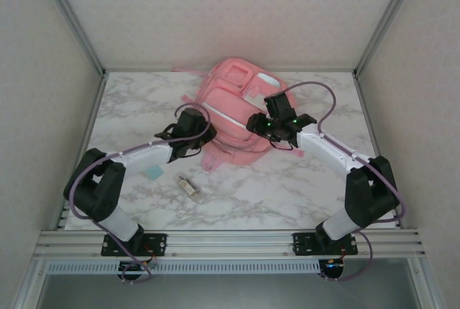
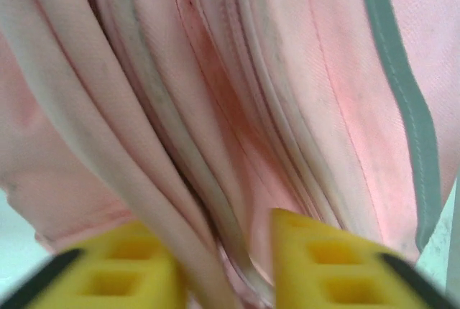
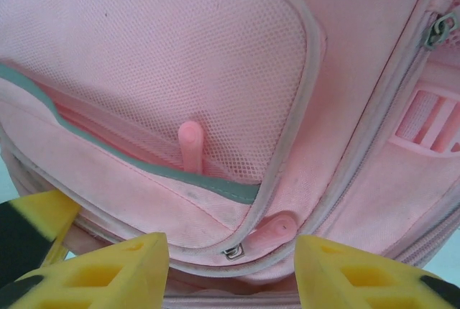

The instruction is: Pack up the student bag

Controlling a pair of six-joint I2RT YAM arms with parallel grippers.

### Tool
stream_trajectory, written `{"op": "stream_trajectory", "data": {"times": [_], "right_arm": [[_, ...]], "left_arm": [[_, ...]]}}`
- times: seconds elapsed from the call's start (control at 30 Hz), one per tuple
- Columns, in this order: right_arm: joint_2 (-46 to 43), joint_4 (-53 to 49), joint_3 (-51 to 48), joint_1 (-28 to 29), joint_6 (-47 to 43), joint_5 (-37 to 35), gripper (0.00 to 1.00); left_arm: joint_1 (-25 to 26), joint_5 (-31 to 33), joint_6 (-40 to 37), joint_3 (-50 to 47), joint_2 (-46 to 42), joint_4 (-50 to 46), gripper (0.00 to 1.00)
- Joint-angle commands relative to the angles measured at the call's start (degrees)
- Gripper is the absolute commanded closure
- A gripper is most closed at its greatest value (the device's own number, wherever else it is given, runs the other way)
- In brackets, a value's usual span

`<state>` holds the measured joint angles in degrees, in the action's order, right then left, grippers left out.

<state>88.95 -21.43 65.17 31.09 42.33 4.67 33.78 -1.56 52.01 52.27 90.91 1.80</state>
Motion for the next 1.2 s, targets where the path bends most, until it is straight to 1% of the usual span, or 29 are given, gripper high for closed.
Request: {"op": "stream_trajectory", "data": {"times": [0.0, 0.07, 0.17, 0.27, 0.3, 0.33, 0.5, 0.6, 0.77, 0.87, 0.97, 1.17], "right_arm": [[4.2, 1.8, 1.9, -0.4, -1.1, 1.8, 0.50], [6.7, 2.6, 2.8, -0.5, -0.9, 2.4, 0.51], [9.8, 4.2, 3.8, -0.9, 0.2, 3.8, 0.59], [10.8, 7.7, 3.8, -1.2, 1.5, 6.0, 0.76], [10.9, 8.3, 4.2, -1.3, 1.6, 6.6, 0.84], [10.9, 9.0, 4.7, -1.3, 1.6, 7.9, 1.00], [8.7, 12.8, 6.0, -1.3, 4.9, 12.8, 1.00], [7.7, 13.4, 7.3, -1.2, 7.6, 14.3, 1.00], [8.1, 14.2, 8.6, -1.2, 11.3, 18.3, 1.00], [8.0, 15.7, 7.8, -1.2, 13.0, 18.9, 1.00], [7.8, 16.7, 7.3, -1.2, 13.9, 18.8, 1.00], [7.3, 20.3, 6.1, -1.2, 16.9, 21.7, 1.00]], "left_arm": [[0.8, 0.1, -4.9, 3.1, -4.0, -2.9, 0.49], [1.2, -0.2, -6.7, 3.7, -4.6, -5.2, 0.43], [2.0, -0.2, -8.8, 4.2, -5.6, -7.9, 0.38], [3.3, -0.2, -10.1, 4.7, -6.1, -9.9, 0.37], [3.9, -0.3, -10.5, 4.9, -6.0, -10.0, 0.37], [4.6, -0.3, -10.8, 5.2, -5.8, -10.2, 0.36], [9.3, 0.3, -10.8, 7.4, -4.0, -10.4, 0.36], [11.6, 3.6, -9.5, 9.0, -2.8, -11.4, 0.37], [12.9, 3.8, -8.0, 12.0, 0.7, -10.4, 0.38], [13.5, 5.1, -6.9, 14.3, 3.4, -10.8, 0.39], [13.9, 8.1, -6.8, 16.8, 6.4, -12.8, 0.41], [14.7, 18.8, -10.2, 20.5, 11.0, -16.4, 0.42]]}}
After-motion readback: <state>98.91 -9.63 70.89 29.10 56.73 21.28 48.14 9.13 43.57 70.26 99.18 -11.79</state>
